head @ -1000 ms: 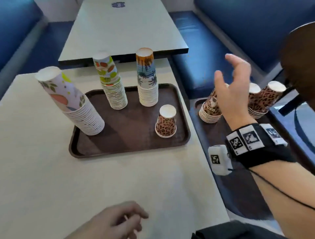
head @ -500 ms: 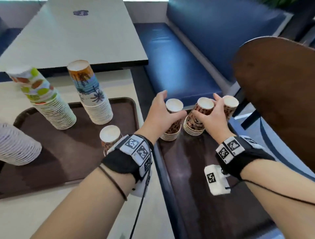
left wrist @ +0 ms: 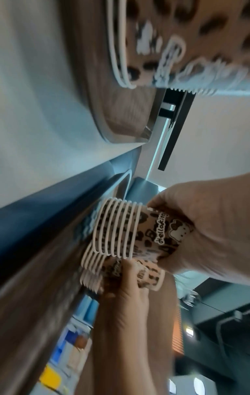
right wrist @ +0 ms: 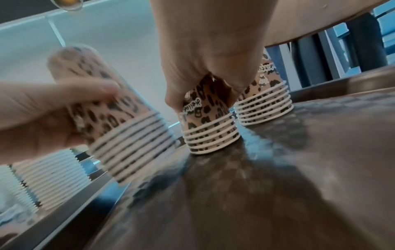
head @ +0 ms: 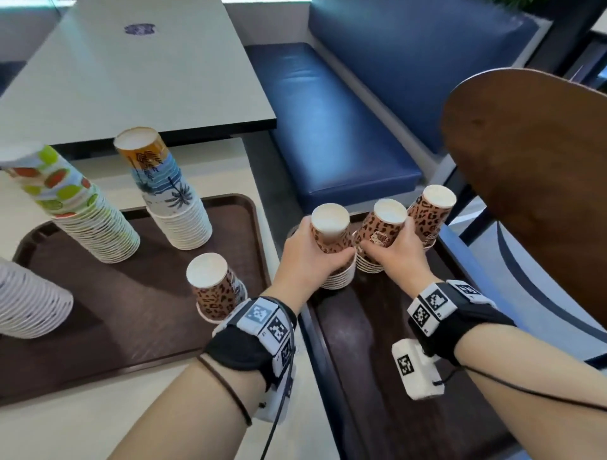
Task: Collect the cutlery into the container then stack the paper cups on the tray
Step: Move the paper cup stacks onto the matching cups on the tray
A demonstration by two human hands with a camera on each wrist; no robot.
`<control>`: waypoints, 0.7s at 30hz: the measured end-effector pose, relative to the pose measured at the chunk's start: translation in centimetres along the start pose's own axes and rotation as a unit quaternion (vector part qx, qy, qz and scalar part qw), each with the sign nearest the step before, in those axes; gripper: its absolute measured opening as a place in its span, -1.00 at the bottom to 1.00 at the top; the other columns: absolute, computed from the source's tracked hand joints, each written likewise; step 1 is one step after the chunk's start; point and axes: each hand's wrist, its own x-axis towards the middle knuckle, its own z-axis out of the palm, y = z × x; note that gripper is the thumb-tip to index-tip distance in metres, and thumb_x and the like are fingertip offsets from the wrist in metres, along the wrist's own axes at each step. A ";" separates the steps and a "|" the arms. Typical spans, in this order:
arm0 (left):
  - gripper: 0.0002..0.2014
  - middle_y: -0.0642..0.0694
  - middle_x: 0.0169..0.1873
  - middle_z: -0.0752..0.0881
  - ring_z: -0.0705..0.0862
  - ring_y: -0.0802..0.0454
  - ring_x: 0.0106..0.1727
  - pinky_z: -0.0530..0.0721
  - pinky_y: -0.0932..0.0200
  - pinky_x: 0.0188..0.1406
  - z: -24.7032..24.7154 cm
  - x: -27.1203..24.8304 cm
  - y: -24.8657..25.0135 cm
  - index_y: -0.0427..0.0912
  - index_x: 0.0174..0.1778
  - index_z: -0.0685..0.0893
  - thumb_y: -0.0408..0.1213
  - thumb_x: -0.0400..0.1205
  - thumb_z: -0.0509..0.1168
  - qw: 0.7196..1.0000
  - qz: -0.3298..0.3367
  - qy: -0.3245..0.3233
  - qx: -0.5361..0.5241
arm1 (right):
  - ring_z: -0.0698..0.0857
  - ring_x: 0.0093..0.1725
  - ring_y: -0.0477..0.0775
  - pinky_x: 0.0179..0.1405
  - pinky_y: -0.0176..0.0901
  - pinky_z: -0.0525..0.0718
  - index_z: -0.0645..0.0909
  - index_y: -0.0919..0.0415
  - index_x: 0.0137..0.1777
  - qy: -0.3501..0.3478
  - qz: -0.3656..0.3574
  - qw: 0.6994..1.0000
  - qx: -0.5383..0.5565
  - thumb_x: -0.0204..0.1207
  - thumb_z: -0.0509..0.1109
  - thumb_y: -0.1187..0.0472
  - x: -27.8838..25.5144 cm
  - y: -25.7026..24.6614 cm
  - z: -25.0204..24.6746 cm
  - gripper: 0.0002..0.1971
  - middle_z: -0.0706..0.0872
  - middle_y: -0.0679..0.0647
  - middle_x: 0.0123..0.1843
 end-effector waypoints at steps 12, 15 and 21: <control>-0.52 0.16 -0.22 0.85 0.79 0.34 -0.13 0.65 0.54 -0.22 -16.9 -17.5 -2.0 -0.12 0.03 0.74 -0.33 0.20 0.67 0.979 -0.064 0.120 -0.150 | 0.66 0.11 -0.33 0.02 -0.56 0.62 0.44 0.16 0.34 -0.007 -0.110 0.965 0.237 0.30 0.62 0.28 -9.1 -14.3 4.1 -0.38 0.68 -0.11 0.13; -0.62 0.37 -0.27 0.80 0.75 0.46 -0.22 0.59 0.64 -0.30 -21.0 -19.3 -3.6 -0.08 -0.05 0.74 -0.37 0.25 0.63 0.975 -0.062 0.180 -0.114 | 0.66 0.10 -0.32 0.10 -0.44 0.62 0.42 -0.01 0.23 -0.057 -0.136 0.971 0.186 0.21 0.66 0.17 -11.3 -17.2 7.7 -0.37 0.68 -0.19 0.06; -0.54 0.13 -0.15 0.84 0.78 0.33 -0.08 0.66 0.53 -0.19 -25.0 -20.8 -5.3 -0.02 0.01 0.75 -0.29 0.22 0.68 0.967 -0.033 0.234 -0.091 | 0.56 -0.03 -0.22 -0.08 -0.49 0.47 0.38 0.05 0.21 -0.152 -0.097 0.982 0.051 0.26 0.63 0.20 -14.3 -15.1 13.6 -0.40 0.56 -0.18 0.00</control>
